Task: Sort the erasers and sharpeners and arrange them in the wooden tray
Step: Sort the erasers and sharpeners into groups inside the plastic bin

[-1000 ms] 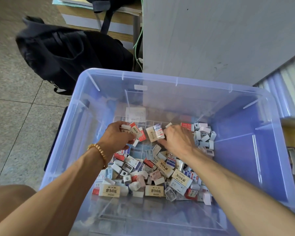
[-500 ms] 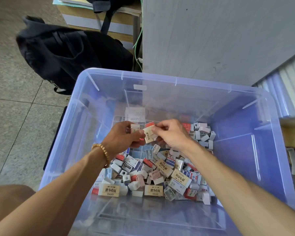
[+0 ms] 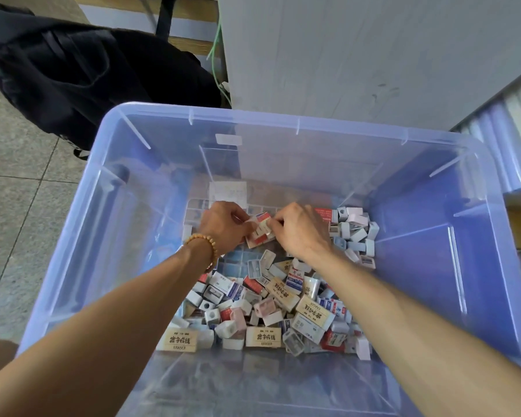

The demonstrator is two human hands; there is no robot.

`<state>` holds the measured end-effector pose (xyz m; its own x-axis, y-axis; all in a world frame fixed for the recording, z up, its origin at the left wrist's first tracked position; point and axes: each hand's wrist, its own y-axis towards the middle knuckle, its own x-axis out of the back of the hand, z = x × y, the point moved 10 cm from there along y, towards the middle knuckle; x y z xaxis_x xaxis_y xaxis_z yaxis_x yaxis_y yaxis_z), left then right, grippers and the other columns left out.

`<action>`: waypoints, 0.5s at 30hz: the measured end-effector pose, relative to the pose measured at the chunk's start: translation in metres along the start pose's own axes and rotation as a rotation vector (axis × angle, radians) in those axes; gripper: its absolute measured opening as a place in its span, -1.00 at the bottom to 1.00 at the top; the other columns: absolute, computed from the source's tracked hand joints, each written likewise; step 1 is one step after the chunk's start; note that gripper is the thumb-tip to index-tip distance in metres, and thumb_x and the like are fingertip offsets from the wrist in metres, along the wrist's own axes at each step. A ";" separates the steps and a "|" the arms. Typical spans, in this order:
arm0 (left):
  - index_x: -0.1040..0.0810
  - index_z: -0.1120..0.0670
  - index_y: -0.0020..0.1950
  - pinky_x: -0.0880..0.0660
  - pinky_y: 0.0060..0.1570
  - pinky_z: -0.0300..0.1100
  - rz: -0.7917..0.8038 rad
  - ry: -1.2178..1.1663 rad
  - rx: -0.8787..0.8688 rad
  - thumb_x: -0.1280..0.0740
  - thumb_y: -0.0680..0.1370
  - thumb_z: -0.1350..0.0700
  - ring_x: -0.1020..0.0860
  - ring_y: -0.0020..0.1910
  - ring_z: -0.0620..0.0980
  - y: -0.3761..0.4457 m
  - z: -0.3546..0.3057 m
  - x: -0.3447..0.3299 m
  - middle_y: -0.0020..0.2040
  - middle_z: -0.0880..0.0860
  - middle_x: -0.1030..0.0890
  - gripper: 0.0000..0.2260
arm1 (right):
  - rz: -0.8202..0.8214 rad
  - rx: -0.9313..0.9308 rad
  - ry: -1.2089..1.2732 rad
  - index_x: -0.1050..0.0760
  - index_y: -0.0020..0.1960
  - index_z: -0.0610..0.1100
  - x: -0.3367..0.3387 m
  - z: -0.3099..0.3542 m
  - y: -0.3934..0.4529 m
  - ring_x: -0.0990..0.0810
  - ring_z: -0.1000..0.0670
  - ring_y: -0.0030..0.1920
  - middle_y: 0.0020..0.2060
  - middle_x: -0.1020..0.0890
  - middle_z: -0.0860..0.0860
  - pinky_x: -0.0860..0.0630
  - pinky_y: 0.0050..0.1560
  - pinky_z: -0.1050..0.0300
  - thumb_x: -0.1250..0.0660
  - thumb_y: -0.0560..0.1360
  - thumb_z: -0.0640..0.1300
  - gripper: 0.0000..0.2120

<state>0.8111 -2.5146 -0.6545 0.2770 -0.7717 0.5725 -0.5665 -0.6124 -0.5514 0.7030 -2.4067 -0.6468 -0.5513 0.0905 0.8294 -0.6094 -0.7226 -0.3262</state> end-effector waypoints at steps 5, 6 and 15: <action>-0.57 0.06 0.14 -0.53 -0.09 -0.10 -0.145 0.473 -0.161 -0.43 0.47 -0.17 -0.59 -0.05 0.08 -0.014 -0.013 0.035 -0.02 0.04 -0.65 -0.62 | 0.032 0.133 -0.010 -0.57 0.19 -0.12 -0.001 0.015 -0.010 -0.61 0.02 -0.18 -0.04 -0.66 0.01 -0.59 -0.23 0.13 -0.38 0.53 -0.03 -0.73; -0.55 0.04 0.15 -0.53 -0.06 -0.08 -0.147 0.609 -0.166 -0.39 0.45 -0.27 -0.58 0.01 0.10 -0.018 -0.010 0.037 0.02 0.05 -0.64 -0.55 | 0.048 0.158 -0.033 -0.52 0.24 -0.12 -0.003 0.018 -0.012 -0.61 -0.02 -0.08 0.03 -0.63 -0.01 -0.59 -0.14 0.11 -0.43 0.50 0.00 -0.63; -0.45 0.01 0.05 -0.28 0.13 -0.03 -0.056 1.107 -0.139 0.06 0.21 -0.58 -0.53 0.05 0.06 -0.025 0.008 0.024 -0.05 0.02 -0.62 -0.20 | 0.010 0.168 -0.095 -0.30 0.46 -0.11 0.000 0.018 -0.013 -0.63 -0.10 0.07 0.17 -0.62 -0.08 -0.58 -0.04 0.06 -0.53 0.42 0.05 -0.27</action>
<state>0.8380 -2.5194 -0.6319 -0.4999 -0.1233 0.8572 -0.6757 -0.5636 -0.4751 0.7212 -2.4098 -0.6348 -0.4957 0.0236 0.8682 -0.4964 -0.8280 -0.2609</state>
